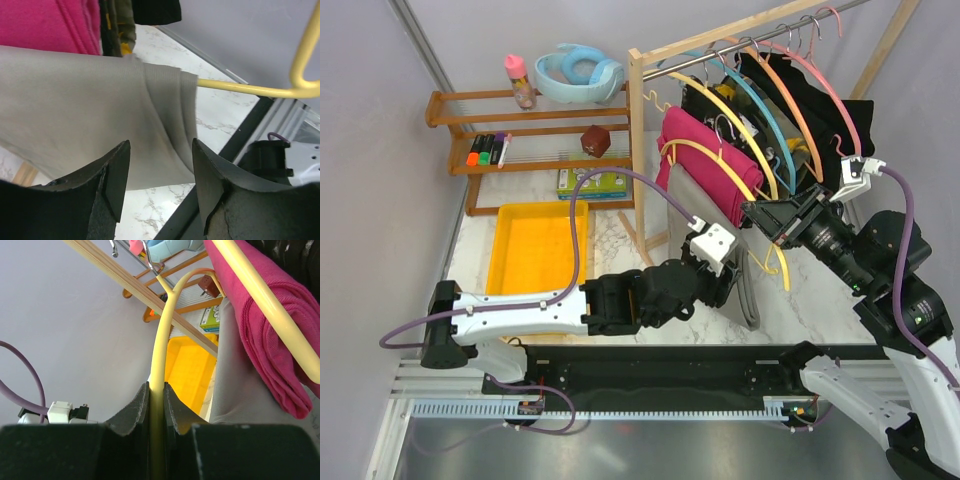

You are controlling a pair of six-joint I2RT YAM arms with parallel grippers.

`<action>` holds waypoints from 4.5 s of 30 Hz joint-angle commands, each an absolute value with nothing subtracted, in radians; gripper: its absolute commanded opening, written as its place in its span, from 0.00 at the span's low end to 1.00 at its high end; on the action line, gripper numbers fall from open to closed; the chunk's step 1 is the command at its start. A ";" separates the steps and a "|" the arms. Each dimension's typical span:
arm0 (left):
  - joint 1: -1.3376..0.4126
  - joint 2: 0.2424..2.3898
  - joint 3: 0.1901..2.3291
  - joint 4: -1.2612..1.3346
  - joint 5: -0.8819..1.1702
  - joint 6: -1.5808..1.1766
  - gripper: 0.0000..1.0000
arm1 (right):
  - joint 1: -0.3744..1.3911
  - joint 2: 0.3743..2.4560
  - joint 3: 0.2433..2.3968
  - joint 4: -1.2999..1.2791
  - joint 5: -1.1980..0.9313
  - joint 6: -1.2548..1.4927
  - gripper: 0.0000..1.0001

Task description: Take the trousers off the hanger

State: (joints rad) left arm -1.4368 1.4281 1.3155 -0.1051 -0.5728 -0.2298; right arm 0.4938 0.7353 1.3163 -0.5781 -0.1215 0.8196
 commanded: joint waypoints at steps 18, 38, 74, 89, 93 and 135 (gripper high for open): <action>-1.433 1.488 1.377 -0.075 -0.537 -0.342 0.63 | 0.494 0.700 1.367 -0.420 -0.097 0.850 0.00; -1.390 1.471 1.405 -0.106 -0.488 -0.334 0.02 | 0.494 0.667 1.342 -0.437 -0.089 0.850 0.00; -1.393 1.065 1.451 -0.155 -0.333 -0.239 0.02 | 0.492 0.586 1.218 -0.595 -0.110 0.736 0.00; -1.393 1.302 2.166 -0.488 -0.412 -0.003 0.02 | 0.494 0.471 1.040 -0.658 -0.112 0.741 0.00; -1.393 1.275 2.220 -0.488 -0.489 0.067 0.02 | 0.492 0.446 1.008 -0.670 -0.106 0.742 0.00; -0.662 0.956 1.485 -0.617 -0.505 -0.087 0.02 | 0.494 0.429 0.973 -0.681 -0.164 0.667 0.00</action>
